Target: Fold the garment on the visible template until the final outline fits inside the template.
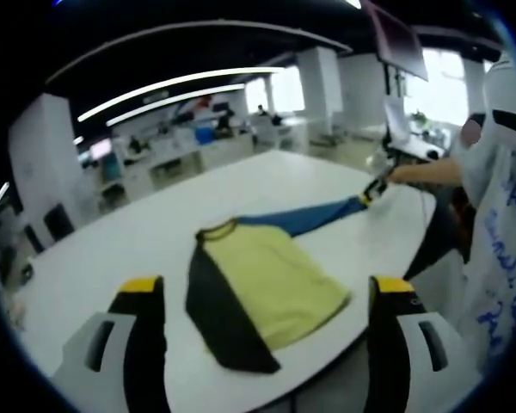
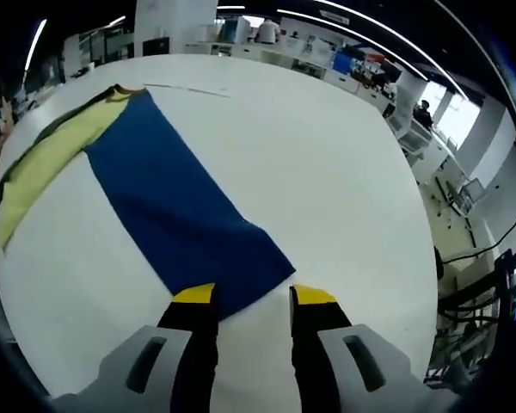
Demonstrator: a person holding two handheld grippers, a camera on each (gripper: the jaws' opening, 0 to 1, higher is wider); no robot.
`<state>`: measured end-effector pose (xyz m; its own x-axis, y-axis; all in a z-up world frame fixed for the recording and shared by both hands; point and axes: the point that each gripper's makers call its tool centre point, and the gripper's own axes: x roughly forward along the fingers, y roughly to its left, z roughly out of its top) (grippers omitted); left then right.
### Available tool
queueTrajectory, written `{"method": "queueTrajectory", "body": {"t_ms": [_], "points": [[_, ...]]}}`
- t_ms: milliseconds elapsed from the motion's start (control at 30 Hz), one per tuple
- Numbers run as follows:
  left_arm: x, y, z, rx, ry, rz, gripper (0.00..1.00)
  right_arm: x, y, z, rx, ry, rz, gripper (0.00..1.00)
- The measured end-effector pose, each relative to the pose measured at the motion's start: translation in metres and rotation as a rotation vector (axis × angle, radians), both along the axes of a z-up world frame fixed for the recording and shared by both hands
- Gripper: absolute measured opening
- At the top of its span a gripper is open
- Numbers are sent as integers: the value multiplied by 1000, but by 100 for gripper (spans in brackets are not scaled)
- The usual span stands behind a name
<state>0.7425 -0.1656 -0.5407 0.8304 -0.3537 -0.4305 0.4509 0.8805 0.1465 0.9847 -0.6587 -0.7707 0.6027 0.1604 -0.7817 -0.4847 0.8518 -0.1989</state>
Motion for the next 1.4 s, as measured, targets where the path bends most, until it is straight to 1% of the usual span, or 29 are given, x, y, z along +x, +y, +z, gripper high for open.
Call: {"method": "queueTrajectory", "body": {"t_ms": [200,333,400,500,667,733,800,833,1000,1067,1200,1267,1400], "points": [[0,-1,-1,-6,-1,-11,94,-7,-1,-3,8,5,2,34],[0,0,-2,-9,-3,-16,94,-9,0,0,5,1,2,38],[-1,1,-2,-11,-5,-18,94,-13,2,4,9,-4,1,38],[-2,2,-4,-16,-5,-22,94,-14,4,3,15,-6,-2,38],[-3,8,-5,-25,-11,-29,93,-20,11,6,15,-3,3,46],[-3,10,-5,-27,-13,-30,93,-23,16,10,15,-7,6,47],[-3,12,-5,-26,-14,-35,94,-19,20,18,22,-14,8,50],[-3,13,-5,-28,-16,-39,94,-20,23,17,25,-17,9,52],[-6,24,-2,-35,-26,-50,94,-25,41,26,30,-34,16,58],[-6,28,-3,-35,-26,-51,94,-23,44,27,36,-31,20,60],[-9,36,-2,-33,-28,-62,94,-30,62,34,54,-36,33,66],[-10,40,-2,-35,-28,-67,94,-26,62,34,62,-35,38,68],[-12,48,-1,-35,-34,-78,93,-36,81,39,71,-35,49,75]]}}
